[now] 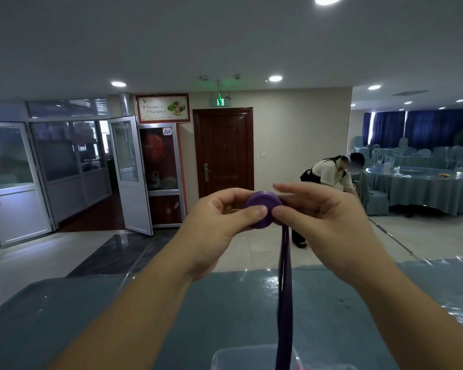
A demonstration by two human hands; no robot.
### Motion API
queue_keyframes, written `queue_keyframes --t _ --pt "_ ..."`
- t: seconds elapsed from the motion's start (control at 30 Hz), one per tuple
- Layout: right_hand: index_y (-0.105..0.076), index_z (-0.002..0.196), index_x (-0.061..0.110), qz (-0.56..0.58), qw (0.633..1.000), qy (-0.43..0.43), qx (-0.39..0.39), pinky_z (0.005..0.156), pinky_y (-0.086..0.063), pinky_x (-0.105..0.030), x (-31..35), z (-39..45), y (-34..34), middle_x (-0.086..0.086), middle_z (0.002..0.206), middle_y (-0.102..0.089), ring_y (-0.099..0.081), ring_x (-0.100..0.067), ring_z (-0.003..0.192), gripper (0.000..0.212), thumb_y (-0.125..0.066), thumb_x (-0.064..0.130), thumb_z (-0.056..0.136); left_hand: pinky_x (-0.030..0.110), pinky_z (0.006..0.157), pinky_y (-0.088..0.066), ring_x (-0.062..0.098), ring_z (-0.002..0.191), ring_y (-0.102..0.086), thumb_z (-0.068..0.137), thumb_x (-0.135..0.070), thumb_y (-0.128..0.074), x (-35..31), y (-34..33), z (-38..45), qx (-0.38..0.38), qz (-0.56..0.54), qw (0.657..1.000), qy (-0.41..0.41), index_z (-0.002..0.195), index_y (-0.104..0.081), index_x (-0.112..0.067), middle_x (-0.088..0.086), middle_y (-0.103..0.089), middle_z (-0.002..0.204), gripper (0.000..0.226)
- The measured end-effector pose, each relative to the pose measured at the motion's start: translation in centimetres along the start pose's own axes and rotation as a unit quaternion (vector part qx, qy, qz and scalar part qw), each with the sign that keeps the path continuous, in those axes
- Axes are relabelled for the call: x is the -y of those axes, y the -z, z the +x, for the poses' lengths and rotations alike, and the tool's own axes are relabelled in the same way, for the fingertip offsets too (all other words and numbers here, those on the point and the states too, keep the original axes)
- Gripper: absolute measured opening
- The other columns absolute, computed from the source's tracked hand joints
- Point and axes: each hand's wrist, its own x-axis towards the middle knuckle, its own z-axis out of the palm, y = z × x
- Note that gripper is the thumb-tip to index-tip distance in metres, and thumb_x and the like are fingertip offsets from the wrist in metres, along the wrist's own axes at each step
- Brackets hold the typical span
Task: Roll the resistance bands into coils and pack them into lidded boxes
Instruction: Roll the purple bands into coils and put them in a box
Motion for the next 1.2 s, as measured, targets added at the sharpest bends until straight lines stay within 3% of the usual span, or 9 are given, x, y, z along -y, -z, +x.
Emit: queue_keyframes --t 0.07,0.13,0.2,0.37,0.57,0.8,1.0,1.1,1.2 --pt "-0.077 0.106 0.025 0.044 0.998 0.007 -0.043 0.085 -0.06 -0.019 -0.2 -0.2 -0.8 0.009 0.098 -0.082 -0.078 -0.008 0.096 0.028 -0.078 0.006 0.086 0.035 0.096 -0.059 0.022 0.107 -0.075 0.077 -0.021 -0.078 0.5 -0.8 0.0 -0.021 -0.102 0.995 0.001 0.115 -0.075 -0.013 0.01 -0.079 0.11 0.04" --pt "-0.078 0.102 0.026 0.052 0.997 0.006 -0.059 0.084 -0.06 -0.018 -0.3 -0.3 -1.2 0.01 0.095 -0.082 -0.078 -0.007 0.093 0.026 -0.078 0.005 0.086 0.037 0.096 -0.06 0.024 0.107 -0.075 0.076 -0.019 -0.078 1.1 -1.4 0.1 -0.037 -0.122 0.992 0.004 0.117 -0.074 -0.011 0.012 -0.079 0.11 0.041" --pt "-0.079 0.102 0.027 0.012 0.999 0.0 -0.046 0.086 -0.06 -0.019 -0.4 -0.2 -0.7 0.011 0.093 -0.082 -0.078 -0.006 0.092 0.026 -0.079 0.006 0.086 0.036 0.093 -0.062 0.026 0.106 -0.076 0.082 -0.014 -0.078 1.1 -1.2 -0.1 -0.027 -0.1 0.995 0.017 0.117 -0.073 -0.011 0.011 -0.079 0.109 0.036" --pt "-0.078 0.107 0.028 -0.059 0.998 -0.004 0.019 0.087 -0.06 -0.02 -0.4 0.2 0.4 0.013 0.097 -0.082 -0.078 -0.006 0.094 0.029 -0.079 0.008 0.086 0.035 0.092 -0.062 0.019 0.102 -0.076 0.091 -0.017 -0.078 0.2 0.3 0.3 0.015 0.071 0.997 0.004 0.113 -0.077 -0.02 0.002 -0.08 0.105 0.022" --pt "-0.078 0.107 0.023 0.034 0.998 -0.004 -0.044 0.087 -0.06 -0.021 -1.5 0.0 -0.4 0.007 0.098 -0.082 -0.078 -0.011 0.097 0.026 -0.077 0.007 0.087 0.036 0.092 -0.062 0.025 0.106 -0.076 0.09 -0.012 -0.073 0.8 -0.7 0.4 -0.033 -0.078 0.996 0.017 0.118 -0.074 -0.008 0.01 -0.079 0.109 0.029" --pt "-0.08 0.109 0.019 -0.005 1.0 -0.012 0.001 0.087 -0.061 -0.024 -1.2 0.7 0.4 0.006 0.098 -0.082 -0.079 -0.011 0.095 0.025 -0.077 0.006 0.087 0.039 0.091 -0.063 0.025 0.101 -0.077 0.091 -0.011 -0.075 0.0 0.0 0.6 -0.013 0.004 1.0 0.017 0.113 -0.076 -0.013 0.009 -0.08 0.105 0.023" --pt "-0.076 0.113 0.022 0.069 0.997 0.0 -0.028 0.085 -0.061 -0.023 -1.8 0.1 -0.4 0.005 0.102 -0.082 -0.078 -0.014 0.099 0.033 -0.074 0.002 0.087 0.038 0.092 -0.062 0.029 0.106 -0.076 0.08 -0.02 -0.075 0.6 -0.9 0.5 -0.039 -0.116 0.992 0.005 0.119 -0.072 -0.009 0.014 -0.079 0.11 0.04" --pt "-0.076 0.117 0.017 0.056 0.998 -0.02 -0.003 0.09 -0.062 -0.028 -2.3 0.1 -0.1 0.002 0.104 -0.082 -0.078 -0.015 0.101 0.033 -0.073 -0.001 0.089 0.043 0.096 -0.061 0.026 0.104 -0.076 0.086 -0.015 -0.079 0.9 -0.1 0.5 -0.041 -0.018 0.999 0.004 0.113 -0.073 -0.016 0.009 -0.079 0.106 0.028" --pt "-0.078 0.115 0.018 0.004 0.998 -0.031 0.055 0.092 -0.061 -0.025 -1.8 0.4 0.5 0.005 0.102 -0.082 -0.078 -0.012 0.099 0.032 -0.076 0.0 0.088 0.039 0.096 -0.061 0.02 0.103 -0.075 0.082 -0.026 -0.082 0.2 0.9 0.3 0.007 0.089 0.996 0.002 0.108 -0.078 -0.023 0.002 -0.08 0.104 0.027"
